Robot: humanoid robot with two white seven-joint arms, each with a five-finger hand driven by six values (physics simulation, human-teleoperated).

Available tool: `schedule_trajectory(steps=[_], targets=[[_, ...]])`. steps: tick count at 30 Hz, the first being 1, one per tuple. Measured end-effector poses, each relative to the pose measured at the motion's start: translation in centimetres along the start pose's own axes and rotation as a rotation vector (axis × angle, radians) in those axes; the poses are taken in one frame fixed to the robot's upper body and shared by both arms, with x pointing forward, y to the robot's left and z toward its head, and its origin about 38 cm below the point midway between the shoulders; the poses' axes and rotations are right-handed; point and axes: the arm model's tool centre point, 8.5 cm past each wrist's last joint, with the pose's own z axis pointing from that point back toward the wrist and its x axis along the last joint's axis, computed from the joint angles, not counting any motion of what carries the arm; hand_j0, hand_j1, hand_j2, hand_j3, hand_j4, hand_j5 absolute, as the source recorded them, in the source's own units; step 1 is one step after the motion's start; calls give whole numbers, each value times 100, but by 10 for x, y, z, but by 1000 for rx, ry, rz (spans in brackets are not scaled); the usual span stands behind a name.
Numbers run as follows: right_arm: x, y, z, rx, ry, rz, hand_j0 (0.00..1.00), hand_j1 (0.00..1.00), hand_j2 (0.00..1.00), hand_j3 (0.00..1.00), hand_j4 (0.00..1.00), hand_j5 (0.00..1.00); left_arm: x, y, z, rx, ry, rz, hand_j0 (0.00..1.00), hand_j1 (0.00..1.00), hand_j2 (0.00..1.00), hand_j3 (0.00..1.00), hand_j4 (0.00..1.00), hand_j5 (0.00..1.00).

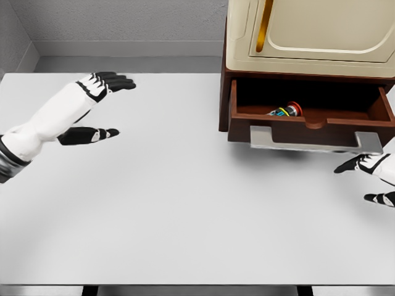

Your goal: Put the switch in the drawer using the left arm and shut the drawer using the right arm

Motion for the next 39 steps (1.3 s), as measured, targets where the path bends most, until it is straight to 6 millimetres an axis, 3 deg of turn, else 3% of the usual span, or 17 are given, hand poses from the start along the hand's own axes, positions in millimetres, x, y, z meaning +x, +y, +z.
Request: schedule_trajectory(steps=[3, 7, 10, 17, 29, 39], targets=[[1, -1, -1, -22, -4, -15, 79, 79, 79, 79, 79, 79, -29, -24, 46, -44, 141, 83, 100, 100, 100, 100, 100, 100], [1, -3, -3, -37, -8, -18, 79, 79, 79, 79, 79, 79, -67, -34, 83, -31, 281, 163, 100, 100, 100, 100, 100, 100], [0, -3, -4, -47, -7, -16, 79, 79, 79, 79, 79, 79, -80, -40, 98, -16, 332, 207, 100, 100, 100, 100, 100, 100], [-6, -7, -11, -43, 2, 39, 79, 79, 79, 79, 79, 79, -86, -45, 106, 0, 359, 237, 100, 100, 100, 100, 100, 100], [-17, 4, -29, -124, -7, -84, 79, 79, 79, 79, 79, 79, -87, -45, 107, 4, 363, 242, 100, 100, 100, 100, 100, 100], [-29, -4, -41, -153, 0, -79, 80, 80, 80, 80, 80, 80, -88, -44, 109, 11, 369, 240, 100, 100, 100, 100, 100, 100]])
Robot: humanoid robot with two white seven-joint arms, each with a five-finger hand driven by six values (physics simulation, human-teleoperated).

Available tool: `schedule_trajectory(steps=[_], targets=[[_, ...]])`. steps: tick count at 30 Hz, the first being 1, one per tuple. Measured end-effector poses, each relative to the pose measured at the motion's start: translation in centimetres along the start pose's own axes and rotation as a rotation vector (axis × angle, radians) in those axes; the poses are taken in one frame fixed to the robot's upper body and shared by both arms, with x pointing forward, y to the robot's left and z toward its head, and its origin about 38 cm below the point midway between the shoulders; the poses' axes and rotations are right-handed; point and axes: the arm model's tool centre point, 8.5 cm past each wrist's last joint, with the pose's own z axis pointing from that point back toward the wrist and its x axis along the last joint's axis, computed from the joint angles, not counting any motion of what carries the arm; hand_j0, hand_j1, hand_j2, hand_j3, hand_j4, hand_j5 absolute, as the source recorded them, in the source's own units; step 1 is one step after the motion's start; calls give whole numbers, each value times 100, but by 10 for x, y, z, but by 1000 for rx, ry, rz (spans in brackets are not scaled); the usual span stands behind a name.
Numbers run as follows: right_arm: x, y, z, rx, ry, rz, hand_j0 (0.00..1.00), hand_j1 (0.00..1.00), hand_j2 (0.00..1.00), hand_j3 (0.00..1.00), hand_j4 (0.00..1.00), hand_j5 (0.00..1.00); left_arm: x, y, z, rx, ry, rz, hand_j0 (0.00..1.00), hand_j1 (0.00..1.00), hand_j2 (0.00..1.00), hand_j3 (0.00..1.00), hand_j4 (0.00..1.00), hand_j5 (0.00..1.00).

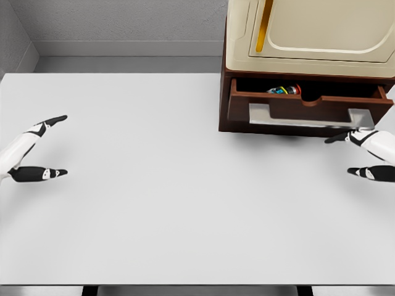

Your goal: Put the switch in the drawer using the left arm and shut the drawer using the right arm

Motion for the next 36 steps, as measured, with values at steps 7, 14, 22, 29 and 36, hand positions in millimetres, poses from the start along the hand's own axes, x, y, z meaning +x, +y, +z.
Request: schedule_trajectory(steps=[7, 14, 22, 29, 36], targets=[[-7, -4, -13, -8, 1, 1, 80, 80, 80, 80, 80, 80, -1, 0, 0, 2, 3, 2, 100, 100, 100, 100, 100, 100], [-9, -6, -20, -1, -2, 25, 80, 80, 80, 80, 80, 80, -2, 2, 2, 8, 8, 1, 100, 100, 100, 100, 100, 100], [-10, -7, -31, -27, -19, -17, 80, 80, 80, 80, 80, 80, -2, 2, 2, 8, 9, 1, 100, 100, 100, 100, 100, 100], [-14, -10, -36, -9, -9, 27, 80, 80, 80, 80, 80, 80, -2, 3, 3, 10, 9, 0, 100, 100, 100, 100, 100, 100], [-16, -2, -41, -25, -16, -38, 80, 80, 80, 80, 80, 80, -3, 3, 3, 10, 10, 1, 100, 100, 100, 100, 100, 100]])
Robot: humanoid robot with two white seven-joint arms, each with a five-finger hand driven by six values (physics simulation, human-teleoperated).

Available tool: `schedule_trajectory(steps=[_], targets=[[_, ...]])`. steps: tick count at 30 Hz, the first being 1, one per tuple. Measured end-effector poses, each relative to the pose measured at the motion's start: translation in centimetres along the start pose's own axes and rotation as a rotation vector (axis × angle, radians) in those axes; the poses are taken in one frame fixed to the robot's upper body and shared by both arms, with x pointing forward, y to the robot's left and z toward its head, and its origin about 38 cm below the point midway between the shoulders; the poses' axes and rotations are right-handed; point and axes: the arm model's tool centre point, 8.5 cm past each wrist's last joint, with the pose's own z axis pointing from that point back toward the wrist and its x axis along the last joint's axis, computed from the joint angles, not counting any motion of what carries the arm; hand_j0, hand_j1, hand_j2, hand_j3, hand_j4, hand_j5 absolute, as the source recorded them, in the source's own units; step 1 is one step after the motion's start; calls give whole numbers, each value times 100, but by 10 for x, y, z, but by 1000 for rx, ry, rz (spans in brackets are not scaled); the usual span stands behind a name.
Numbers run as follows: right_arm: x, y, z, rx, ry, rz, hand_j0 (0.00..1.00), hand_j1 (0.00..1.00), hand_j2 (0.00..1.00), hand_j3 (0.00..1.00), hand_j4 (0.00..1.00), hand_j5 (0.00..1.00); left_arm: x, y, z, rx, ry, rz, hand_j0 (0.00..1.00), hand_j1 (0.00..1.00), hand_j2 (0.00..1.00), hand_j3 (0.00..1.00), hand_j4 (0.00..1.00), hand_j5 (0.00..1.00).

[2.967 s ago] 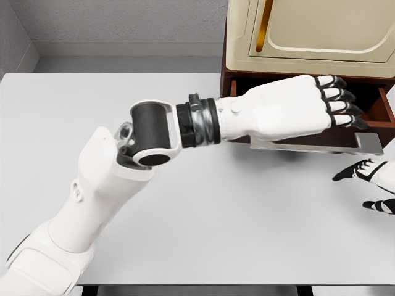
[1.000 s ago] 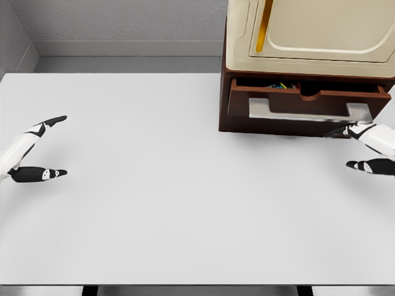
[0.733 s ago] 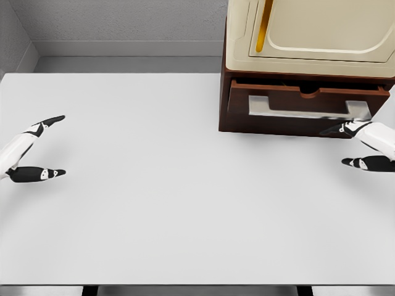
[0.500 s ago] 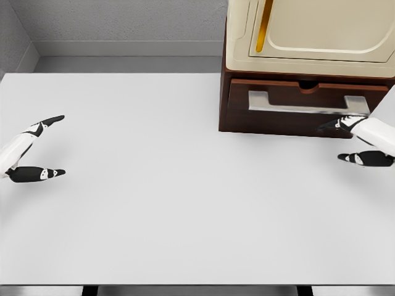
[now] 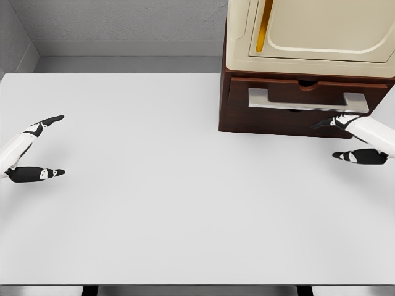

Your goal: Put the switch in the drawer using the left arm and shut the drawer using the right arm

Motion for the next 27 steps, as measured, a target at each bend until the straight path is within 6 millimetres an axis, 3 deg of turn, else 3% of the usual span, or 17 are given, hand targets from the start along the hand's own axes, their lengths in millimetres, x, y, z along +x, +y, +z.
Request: schedule_trajectory(steps=[19, 21, 27], targets=[[-10, -5, -4, -23, 21, -5, 82, 82, 82, 82, 82, 82, 0, 1, 0, 2, 1, 0, 100, 100, 100, 100, 100, 100], [-13, 7, 3, 1, 38, -21, 82, 82, 82, 82, 82, 82, 0, 1, 1, 3, 2, 0, 100, 100, 100, 100, 100, 100], [-24, 11, 39, 90, 113, -7, 82, 82, 82, 82, 82, 82, -1, -5, 6, -15, 12, 3, 100, 100, 100, 100, 100, 100]])
